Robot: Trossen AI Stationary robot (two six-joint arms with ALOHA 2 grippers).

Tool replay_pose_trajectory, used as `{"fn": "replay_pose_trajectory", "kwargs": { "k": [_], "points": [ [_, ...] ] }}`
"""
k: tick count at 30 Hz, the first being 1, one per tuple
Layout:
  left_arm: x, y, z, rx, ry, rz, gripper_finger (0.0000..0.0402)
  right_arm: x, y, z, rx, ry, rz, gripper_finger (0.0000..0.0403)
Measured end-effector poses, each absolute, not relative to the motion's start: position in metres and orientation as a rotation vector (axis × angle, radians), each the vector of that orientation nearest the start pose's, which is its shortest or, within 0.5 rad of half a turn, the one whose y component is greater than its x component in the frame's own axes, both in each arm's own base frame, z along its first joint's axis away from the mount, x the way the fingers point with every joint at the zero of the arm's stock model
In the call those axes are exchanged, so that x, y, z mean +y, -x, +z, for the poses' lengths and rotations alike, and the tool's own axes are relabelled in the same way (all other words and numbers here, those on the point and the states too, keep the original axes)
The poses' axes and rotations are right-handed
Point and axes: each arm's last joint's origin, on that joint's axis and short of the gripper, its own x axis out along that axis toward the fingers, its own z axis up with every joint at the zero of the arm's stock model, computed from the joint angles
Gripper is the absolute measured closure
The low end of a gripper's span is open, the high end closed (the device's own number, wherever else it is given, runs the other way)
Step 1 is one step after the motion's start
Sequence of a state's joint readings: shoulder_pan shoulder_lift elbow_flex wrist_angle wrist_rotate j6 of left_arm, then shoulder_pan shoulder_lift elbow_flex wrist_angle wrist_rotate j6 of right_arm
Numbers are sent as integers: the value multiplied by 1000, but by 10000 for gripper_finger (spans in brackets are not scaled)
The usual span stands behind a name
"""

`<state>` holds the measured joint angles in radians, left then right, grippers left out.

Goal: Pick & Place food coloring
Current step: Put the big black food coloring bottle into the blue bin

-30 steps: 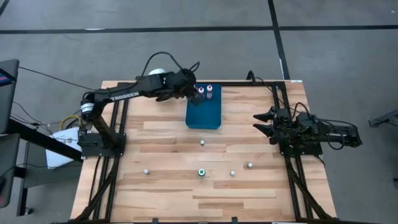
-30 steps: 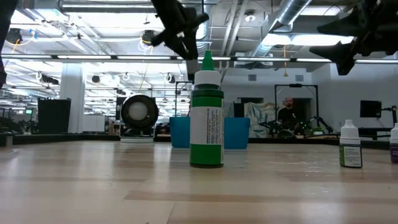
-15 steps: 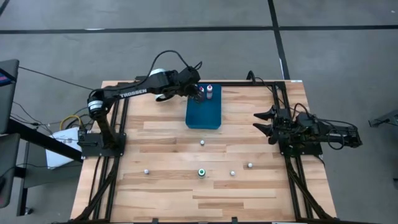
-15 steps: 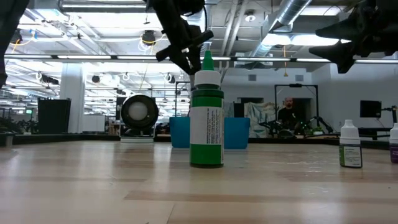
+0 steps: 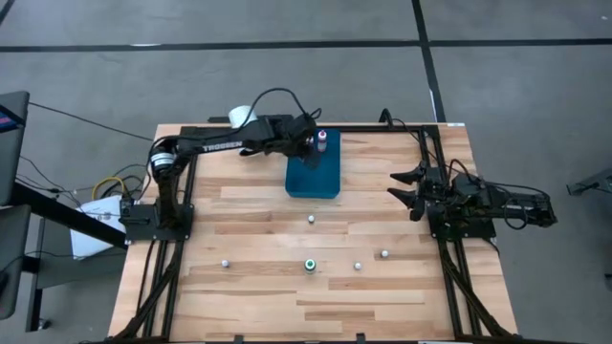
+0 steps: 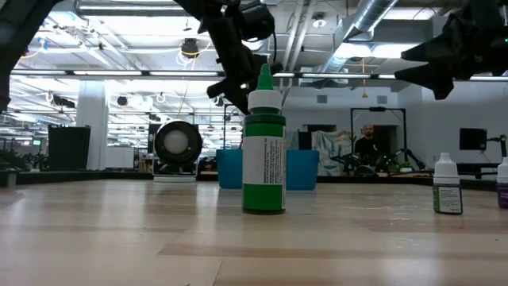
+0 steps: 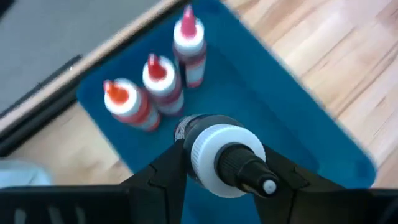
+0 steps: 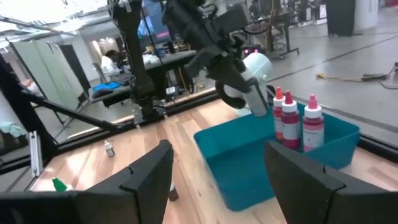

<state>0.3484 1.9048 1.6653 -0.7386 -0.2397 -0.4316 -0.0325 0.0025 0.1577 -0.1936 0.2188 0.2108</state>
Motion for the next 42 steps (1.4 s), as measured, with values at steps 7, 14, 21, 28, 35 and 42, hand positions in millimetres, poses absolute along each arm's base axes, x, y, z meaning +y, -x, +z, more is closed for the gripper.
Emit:
{"fn": "replay_pose_trajectory", "kwargs": {
  "k": [7,14,21,28,35,42],
  "points": [
    [151,-388,260,902,419,780,270,-9,-84,197,13,-206,-256,163],
    [160,-391,247,933,400,803,268,-9,-84,197,17,-205,-256,163],
    [163,-395,221,1023,364,844,268,-9,-84,197,14,-213,-255,163],
    [164,-396,204,1093,343,836,267,-9,-84,197,17,-231,-254,163],
    [171,-396,199,1061,354,844,267,-9,-84,197,15,-234,-254,163],
    [181,-393,200,1033,396,838,264,-9,-84,197,16,-240,-254,163]
  ]
}}
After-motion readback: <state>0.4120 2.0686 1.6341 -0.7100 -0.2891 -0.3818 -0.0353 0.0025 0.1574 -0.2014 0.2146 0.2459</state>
